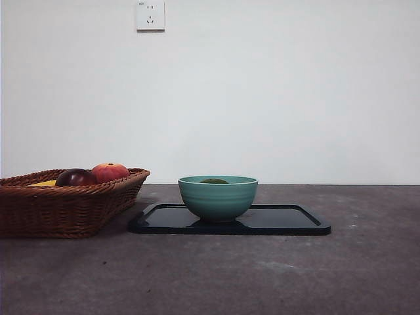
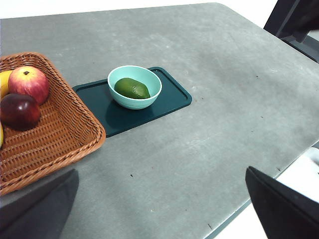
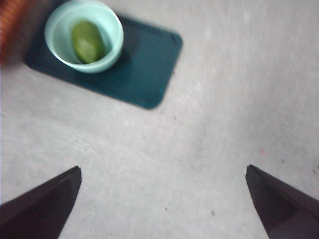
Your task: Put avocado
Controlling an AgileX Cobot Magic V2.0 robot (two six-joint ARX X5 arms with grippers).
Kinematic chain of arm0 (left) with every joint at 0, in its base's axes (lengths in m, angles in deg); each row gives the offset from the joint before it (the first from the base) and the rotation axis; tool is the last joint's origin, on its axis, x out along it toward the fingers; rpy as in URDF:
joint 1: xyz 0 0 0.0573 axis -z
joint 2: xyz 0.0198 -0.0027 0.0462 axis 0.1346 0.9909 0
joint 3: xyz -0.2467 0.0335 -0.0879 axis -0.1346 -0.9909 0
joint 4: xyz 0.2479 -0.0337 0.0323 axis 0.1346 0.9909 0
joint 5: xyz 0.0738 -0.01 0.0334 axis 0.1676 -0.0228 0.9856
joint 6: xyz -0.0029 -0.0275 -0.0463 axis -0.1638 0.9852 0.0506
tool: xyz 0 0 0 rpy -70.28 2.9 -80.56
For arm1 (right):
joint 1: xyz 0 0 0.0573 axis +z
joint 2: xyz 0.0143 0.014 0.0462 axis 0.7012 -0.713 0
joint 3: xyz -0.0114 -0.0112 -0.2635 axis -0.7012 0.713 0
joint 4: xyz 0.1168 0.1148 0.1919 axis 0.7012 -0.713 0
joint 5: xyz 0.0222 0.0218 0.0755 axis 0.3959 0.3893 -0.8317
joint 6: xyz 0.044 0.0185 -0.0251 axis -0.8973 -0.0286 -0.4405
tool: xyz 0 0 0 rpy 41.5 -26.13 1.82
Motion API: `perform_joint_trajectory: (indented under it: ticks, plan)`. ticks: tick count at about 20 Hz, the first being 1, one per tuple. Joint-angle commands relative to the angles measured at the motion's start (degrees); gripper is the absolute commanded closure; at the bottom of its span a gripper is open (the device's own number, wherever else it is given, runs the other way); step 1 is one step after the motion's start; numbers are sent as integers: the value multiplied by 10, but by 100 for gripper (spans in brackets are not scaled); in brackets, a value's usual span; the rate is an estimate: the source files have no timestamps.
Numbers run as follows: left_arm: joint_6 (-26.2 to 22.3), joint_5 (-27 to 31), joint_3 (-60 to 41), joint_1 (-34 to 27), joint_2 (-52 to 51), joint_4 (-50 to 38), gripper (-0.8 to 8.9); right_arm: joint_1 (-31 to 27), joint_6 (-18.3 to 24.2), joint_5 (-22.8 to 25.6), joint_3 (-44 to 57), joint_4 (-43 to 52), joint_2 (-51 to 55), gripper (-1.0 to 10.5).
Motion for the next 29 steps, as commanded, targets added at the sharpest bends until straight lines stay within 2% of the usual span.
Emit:
perform_joint_trajectory:
  ticks: [1,4,7,18,19,20,22,23,29]
  plan:
    - [1,2,4,3,0,-6,194,14,5,-14,74,38,91,388]
    - [1,2,4,3,0,-6,194,24,2,-70,162,83,217,388]
    - [1,2,4,3,0,-6,194,24,-9,-73,203,78,290,388]
    - [1,2,4,3,0,-6,198,24,-8,-72,213,58,312,388]
    - [-1,2,4,3,0,-6,246,24,-8,-72,213,58,312,398]
    - [0,2,4,3,0,-6,388,24,-8,-72,213,58,312,499]
    - [-1,2,4,3,0,-4,822,24,-8,-73,213,58,312,965]
    - [-3,2,4,3,0,-6,791,24,-8,-73,213,58,312,927]
    - [-3,2,4,3,0,-5,794,24,-8,-73,213,58,312,927]
